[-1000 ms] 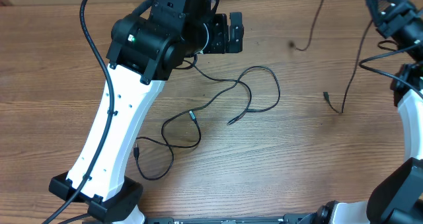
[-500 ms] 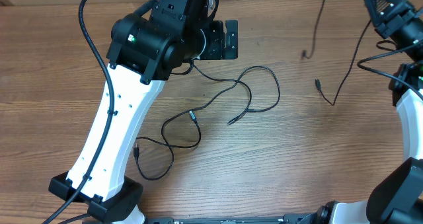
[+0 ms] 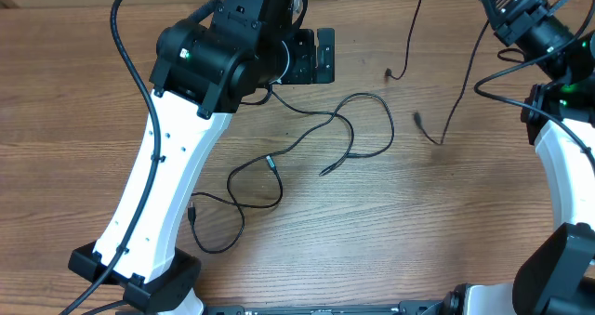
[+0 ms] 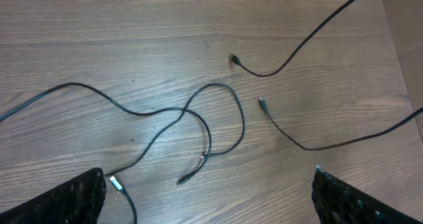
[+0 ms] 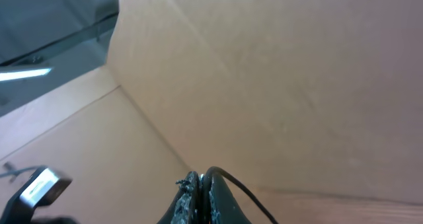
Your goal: Untangle cables
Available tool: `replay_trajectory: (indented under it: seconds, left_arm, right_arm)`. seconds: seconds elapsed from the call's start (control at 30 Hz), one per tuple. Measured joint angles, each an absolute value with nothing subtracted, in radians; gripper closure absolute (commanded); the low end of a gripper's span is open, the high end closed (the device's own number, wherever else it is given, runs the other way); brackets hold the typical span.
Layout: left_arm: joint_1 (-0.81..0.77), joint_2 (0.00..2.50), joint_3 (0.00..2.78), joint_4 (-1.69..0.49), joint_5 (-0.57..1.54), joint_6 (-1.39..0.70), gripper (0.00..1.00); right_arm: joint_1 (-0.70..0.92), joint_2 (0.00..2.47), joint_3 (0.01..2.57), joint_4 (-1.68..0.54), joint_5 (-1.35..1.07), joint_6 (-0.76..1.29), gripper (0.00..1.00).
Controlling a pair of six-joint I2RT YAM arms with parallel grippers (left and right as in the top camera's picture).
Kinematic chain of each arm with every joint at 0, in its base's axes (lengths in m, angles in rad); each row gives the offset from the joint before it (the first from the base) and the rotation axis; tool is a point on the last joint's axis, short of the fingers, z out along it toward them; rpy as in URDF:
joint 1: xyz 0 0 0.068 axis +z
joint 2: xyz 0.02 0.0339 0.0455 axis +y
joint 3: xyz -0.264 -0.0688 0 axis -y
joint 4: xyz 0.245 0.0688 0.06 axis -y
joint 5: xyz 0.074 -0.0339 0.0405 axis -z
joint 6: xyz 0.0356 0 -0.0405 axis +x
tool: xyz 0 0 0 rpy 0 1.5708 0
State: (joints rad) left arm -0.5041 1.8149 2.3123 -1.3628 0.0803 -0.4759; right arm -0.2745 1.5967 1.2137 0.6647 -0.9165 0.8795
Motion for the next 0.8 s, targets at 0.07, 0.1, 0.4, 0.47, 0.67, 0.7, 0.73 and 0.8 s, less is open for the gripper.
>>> replay_trajectory:
  seconds: [0.07,0.1,0.4,0.47,0.67,0.7,0.73,0.8]
  left_arm:
    - [-0.504,1.815,2.312,-1.363,0.080,-0.476,0.01]
    - [-0.504,1.815,2.312,-1.363,0.080,-0.476,0.00]
    - [-0.504,1.815,2.312,-1.363,0.077,-0.476,0.00]
    - [-0.504,1.815,2.312,-1.363,0.077,-0.476,0.00]
    - [-0.504,1.815,2.312,-1.363,0.077,-0.476,0.00]
    - [-0.504,1.815,2.312,-1.363,0.077,-0.476,0.01]
    - [-0.504,1.815,2.312,-1.363,0.077,-0.476,0.00]
    - [-0.504,1.815,2.312,-1.363,0.077,-0.476,0.00]
  right_arm:
    - [-0.280,1.597,1.214,0.652,-0.881,0.879,0.96]
    - [-0.284,1.597,1.214,0.640,-0.865,0.873,0.96]
    - [-0.409,1.599,1.213,0.175,-0.493,0.702,0.96]
    - [-0.443,1.603,1.212,0.125,-0.372,0.683,0.96]
    - [-0.582,1.621,1.212,0.119,-0.163,0.648,0.96]
    - [-0.603,1.625,1.212,0.120,-0.146,0.638,0.96]
    - [-0.625,1.629,1.212,0.120,-0.133,0.624,0.96]
    - [-0.663,1.647,1.212,0.120,-0.111,0.589,0.96]
